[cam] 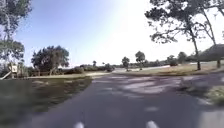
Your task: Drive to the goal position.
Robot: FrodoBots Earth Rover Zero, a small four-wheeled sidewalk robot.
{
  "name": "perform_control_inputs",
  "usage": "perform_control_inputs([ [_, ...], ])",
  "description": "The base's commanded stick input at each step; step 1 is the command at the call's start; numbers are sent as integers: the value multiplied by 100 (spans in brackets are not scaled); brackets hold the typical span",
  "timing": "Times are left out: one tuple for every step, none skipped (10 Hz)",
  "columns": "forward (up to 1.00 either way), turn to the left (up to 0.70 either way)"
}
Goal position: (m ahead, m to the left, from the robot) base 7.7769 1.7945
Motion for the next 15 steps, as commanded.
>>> perform_control_inputs([
  [100, 39],
  [100, 38],
  [100, 24],
  [100, 8],
  [100, 4],
  [100, 4],
  [100, 4],
  [100, 4],
  [100, 4],
  [100, 3],
  [100, 3],
  [100, 3],
  [100, 3],
  [100, 3],
  [100, 4],
])
